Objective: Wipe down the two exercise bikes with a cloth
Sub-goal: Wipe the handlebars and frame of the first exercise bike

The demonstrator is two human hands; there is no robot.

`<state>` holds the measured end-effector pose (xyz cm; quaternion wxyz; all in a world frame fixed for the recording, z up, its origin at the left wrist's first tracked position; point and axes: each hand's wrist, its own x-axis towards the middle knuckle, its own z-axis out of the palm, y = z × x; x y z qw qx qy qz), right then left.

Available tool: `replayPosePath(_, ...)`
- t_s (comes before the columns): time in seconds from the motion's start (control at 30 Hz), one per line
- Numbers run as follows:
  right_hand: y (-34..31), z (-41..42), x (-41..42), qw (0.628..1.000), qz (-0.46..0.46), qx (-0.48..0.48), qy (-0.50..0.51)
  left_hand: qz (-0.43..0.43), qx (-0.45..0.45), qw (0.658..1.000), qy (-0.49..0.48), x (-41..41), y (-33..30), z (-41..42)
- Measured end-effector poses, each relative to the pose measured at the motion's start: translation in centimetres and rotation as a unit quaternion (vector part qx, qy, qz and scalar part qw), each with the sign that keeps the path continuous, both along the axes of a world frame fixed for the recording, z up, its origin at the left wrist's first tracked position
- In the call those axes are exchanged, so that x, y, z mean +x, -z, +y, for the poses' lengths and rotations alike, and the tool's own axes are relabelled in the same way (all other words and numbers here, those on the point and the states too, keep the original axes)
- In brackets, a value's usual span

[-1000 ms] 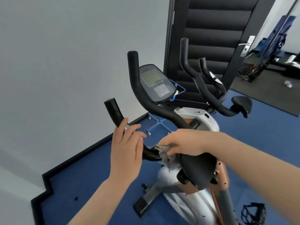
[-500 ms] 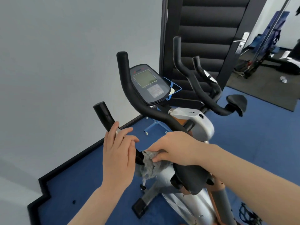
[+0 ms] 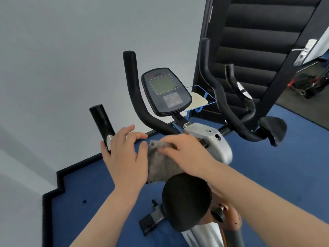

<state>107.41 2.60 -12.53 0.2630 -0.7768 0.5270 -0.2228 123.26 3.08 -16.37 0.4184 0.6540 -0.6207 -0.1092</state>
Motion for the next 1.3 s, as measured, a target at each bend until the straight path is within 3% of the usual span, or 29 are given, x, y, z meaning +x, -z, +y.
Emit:
replayPosePath(0.07,-0.6,-0.6,-1.0,0.991,-0.101,-0.006,0.085,-0.013,-0.019,0.999,-0.024,-0.3,0.3,-0.1)
replayPosePath(0.17,-1.9,-1.3,-3.6,0.976,-0.147,-0.034,0.155,-0.012,-0.04,0.998,-0.04,-0.6,0.5,-0.1)
replayPosePath(0.3,-3.9,-2.4,-4.9,0.969,-0.153,-0.097,0.166,-0.016,-0.06,0.997,-0.054,-0.7,0.8,0.0)
replayPosePath(0.37,-5.2,-3.1,-5.2,0.951,-0.146,-0.191,0.195,-0.019,-0.064,0.996,-0.06,-0.8,0.8,0.0)
replayPosePath(0.47,-7.3,-3.9,-5.5,0.92,-0.065,-0.322,0.214,-0.02,-0.057,0.996,-0.07,-0.9,0.7,0.0)
replayPosePath(0.53,-6.6,-3.9,-4.9,0.939,-0.006,-0.299,0.173,-0.023,-0.057,0.995,-0.073,-1.0,0.6,0.0)
replayPosePath(0.6,-3.6,-3.0,-3.3,0.969,0.033,-0.214,0.116,-0.02,-0.059,0.995,-0.076,-1.1,0.8,-0.1)
replayPosePath(0.7,0.8,-1.0,-1.7,0.99,-0.008,-0.134,0.051,-0.02,-0.058,0.995,-0.08,-1.0,0.9,-0.2)
replayPosePath(0.77,1.5,-1.3,-2.1,0.988,-0.07,-0.127,0.059,-0.026,-0.052,0.995,-0.078,-1.0,0.9,-0.1)
replayPosePath(0.83,1.4,-2.0,-2.6,0.98,-0.076,-0.167,0.082,-0.028,-0.051,0.995,-0.078,-1.0,0.8,-0.1)
replayPosePath(0.9,1.4,-2.9,-2.1,0.976,-0.062,-0.184,0.1,-0.027,-0.053,0.995,-0.08,-1.1,0.8,-0.1)
replayPosePath(1.0,2.3,-3.7,-0.5,0.994,0.002,-0.076,0.074,-0.031,-0.047,0.995,-0.078,-1.1,0.9,-0.1)
replayPosePath(1.07,3.5,-3.4,-0.5,0.994,0.042,-0.07,0.07,-0.032,-0.046,0.996,-0.075,-1.0,0.9,-0.1)
replayPosePath(1.2,4.6,-2.0,-1.7,0.991,0.045,-0.098,0.074,-0.027,-0.052,0.996,-0.073,-1.0,1.0,-0.1)
replayPosePath(1.3,3.4,-3.7,-1.2,0.996,0.048,-0.061,0.053,-0.04,-0.051,0.995,-0.072,-1.0,1.0,-0.1)
